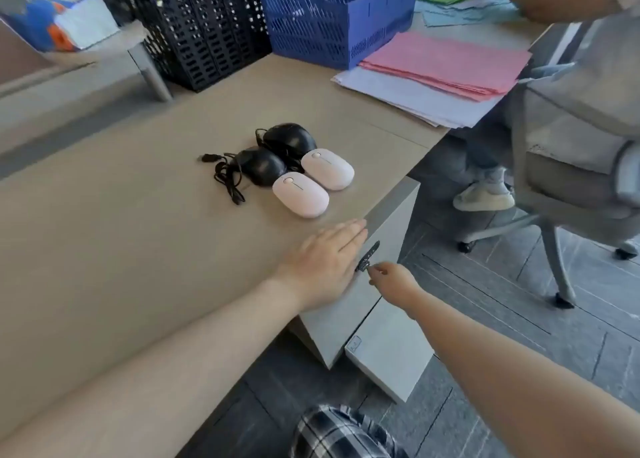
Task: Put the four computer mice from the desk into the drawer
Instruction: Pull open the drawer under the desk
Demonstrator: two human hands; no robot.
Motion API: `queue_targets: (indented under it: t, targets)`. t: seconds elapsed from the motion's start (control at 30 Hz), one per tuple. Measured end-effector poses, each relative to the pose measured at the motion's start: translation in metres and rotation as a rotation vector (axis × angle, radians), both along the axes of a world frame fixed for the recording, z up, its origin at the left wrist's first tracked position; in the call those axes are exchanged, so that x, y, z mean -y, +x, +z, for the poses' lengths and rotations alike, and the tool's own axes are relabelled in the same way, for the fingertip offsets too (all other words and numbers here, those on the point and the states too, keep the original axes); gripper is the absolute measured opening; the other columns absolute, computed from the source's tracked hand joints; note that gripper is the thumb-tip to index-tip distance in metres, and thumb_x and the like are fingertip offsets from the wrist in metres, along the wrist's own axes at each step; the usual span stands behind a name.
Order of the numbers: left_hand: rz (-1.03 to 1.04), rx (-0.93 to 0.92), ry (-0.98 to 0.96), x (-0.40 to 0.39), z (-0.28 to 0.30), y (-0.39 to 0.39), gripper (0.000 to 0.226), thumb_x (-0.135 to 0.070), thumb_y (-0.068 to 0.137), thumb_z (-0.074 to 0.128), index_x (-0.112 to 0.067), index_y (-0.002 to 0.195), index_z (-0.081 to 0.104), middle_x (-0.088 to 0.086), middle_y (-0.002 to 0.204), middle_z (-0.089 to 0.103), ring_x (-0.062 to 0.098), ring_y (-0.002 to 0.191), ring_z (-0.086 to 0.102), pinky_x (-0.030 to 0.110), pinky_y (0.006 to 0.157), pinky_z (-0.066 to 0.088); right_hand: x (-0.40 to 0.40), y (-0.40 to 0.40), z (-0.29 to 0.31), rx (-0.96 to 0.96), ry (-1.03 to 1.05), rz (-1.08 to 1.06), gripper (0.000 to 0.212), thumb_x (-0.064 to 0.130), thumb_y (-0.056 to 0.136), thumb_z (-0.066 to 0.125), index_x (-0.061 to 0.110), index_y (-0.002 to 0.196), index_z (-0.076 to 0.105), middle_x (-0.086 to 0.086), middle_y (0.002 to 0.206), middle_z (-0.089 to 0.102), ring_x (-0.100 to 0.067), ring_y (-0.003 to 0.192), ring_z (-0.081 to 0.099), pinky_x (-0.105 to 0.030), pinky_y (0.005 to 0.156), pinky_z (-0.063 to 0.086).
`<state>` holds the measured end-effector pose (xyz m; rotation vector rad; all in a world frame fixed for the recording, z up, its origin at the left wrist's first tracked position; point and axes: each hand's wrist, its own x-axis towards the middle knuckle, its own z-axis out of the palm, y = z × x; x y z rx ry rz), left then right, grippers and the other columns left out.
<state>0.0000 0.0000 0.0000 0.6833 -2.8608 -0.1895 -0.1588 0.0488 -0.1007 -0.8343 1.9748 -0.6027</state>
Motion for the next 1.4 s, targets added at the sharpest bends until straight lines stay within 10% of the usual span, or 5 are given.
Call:
queue_targets:
  t: [0.3, 0.93, 1.13, 1.4]
  targets:
    - [0.171, 0.055, -0.009, 0.001, -0.002, -0.004, 0.056, -0.028, 0.099, 0.041, -0.014, 0.15, 0.026, -0.001, 0.159, 0.024, 0.018, 0.145, 0.024, 0.035, 0.114, 0.029, -0.009, 0.011, -0.021, 0.412, -0.239, -0.284, 0.022, 0.026, 0.097, 0.045, 0.011, 0.098, 0.06, -0.001, 0.079, 0.064, -0.019, 0.086, 0.059, -0.038, 0.089, 0.051]
    - [0.186, 0.129, -0.059, -0.005, 0.005, -0.005, 0.062, -0.031, 0.098, 0.043, -0.016, 0.152, 0.017, -0.003, 0.161, 0.015, 0.013, 0.147, 0.015, 0.03, 0.115, 0.022, -0.023, 0.005, -0.019, 0.418, -0.242, -0.304, 0.022, 0.022, 0.096, 0.048, 0.006, 0.102, 0.061, -0.003, 0.077, 0.057, -0.018, 0.076, 0.056, -0.042, 0.097, 0.051]
    - [0.222, 0.17, -0.057, -0.011, 0.008, -0.008, 0.061, -0.032, 0.1, 0.037, -0.016, 0.153, 0.012, -0.002, 0.162, 0.009, 0.014, 0.148, 0.011, 0.03, 0.116, 0.018, -0.05, -0.011, -0.009, -0.597, -0.564, 0.046, 0.04, 0.024, 0.096, 0.048, 0.013, 0.135, 0.051, -0.003, 0.139, 0.051, -0.026, 0.134, 0.039, -0.037, 0.109, 0.035]
    - [0.347, 0.225, -0.043, -0.038, 0.007, -0.011, 0.062, -0.032, 0.101, 0.032, -0.01, 0.153, 0.004, 0.003, 0.163, 0.0, 0.016, 0.15, 0.003, 0.032, 0.12, 0.008, -0.028, -0.011, 0.023, -0.825, -0.345, 0.665, 0.046, 0.037, 0.101, 0.028, 0.021, 0.116, 0.069, 0.003, 0.125, 0.065, -0.019, 0.13, 0.047, -0.043, 0.122, 0.011]
